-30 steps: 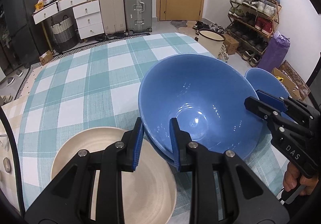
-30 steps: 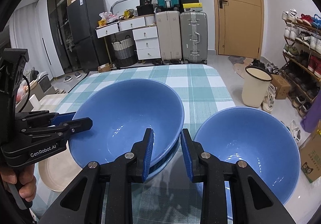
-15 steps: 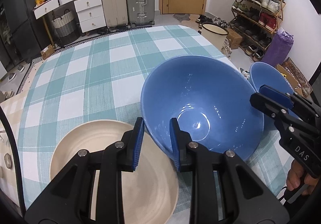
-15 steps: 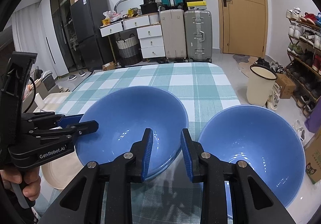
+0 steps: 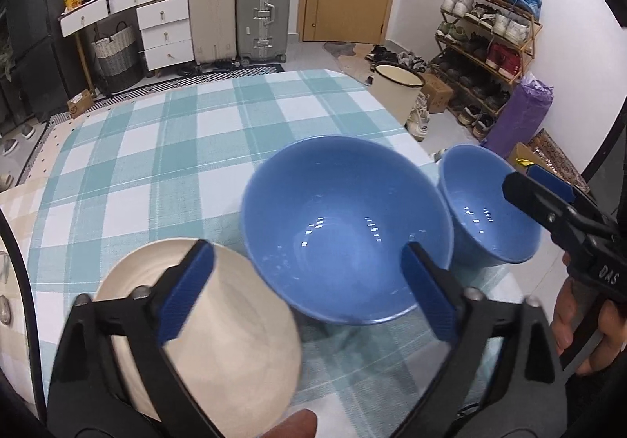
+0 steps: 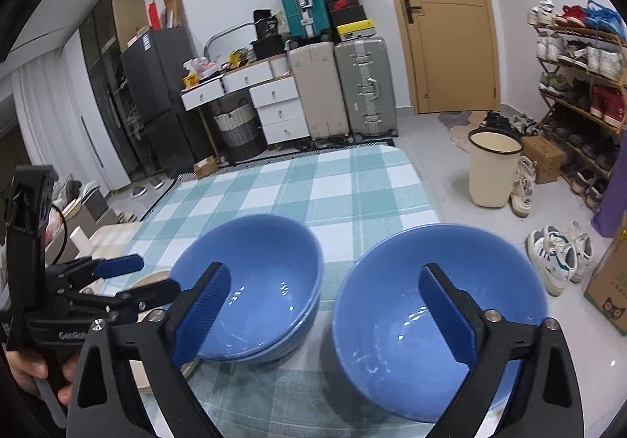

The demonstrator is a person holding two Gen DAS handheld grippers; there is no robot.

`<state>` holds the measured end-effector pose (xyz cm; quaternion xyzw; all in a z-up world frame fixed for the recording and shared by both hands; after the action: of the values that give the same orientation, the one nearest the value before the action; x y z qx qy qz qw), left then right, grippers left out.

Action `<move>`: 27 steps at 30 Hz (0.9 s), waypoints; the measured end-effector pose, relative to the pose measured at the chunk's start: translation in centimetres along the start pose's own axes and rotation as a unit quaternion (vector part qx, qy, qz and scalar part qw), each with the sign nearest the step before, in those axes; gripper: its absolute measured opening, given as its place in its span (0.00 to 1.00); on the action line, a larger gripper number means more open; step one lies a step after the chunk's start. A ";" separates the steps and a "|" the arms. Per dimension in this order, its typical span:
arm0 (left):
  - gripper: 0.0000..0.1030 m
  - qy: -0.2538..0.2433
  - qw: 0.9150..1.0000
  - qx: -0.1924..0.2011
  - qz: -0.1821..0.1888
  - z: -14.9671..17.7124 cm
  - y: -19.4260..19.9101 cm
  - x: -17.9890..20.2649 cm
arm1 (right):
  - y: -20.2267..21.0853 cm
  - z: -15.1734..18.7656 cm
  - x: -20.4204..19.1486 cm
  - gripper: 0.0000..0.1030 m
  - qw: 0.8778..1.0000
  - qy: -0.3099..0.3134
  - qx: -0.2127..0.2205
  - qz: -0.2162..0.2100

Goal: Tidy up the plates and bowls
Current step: 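Open both grippers and release the light-blue bowl, then move both grippers to the rim of the other light-blue bowl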

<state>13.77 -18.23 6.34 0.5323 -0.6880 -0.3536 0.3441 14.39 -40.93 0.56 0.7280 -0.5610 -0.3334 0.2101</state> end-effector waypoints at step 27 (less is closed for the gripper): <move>0.44 -0.053 0.980 -0.054 0.183 -0.4 -2.4 12.0 | 5.0 0.2 9.3 0.97 0.995 -0.098 0.011 0.026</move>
<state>12.91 -30.37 5.66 0.3584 -0.7709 -0.3487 0.3945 12.23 -51.17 1.46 0.6794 -0.6011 -0.3914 0.1545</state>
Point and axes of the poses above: each gripper's, at about its wrist camera, not at the fingertips, and y roughly against the way its jaws point, x to its right, z to its underside, the point moved 1 cm from there along -y, roughly the way its jaws point, and after that the axes turned 10 degrees about -x, right-handed, at the moved point
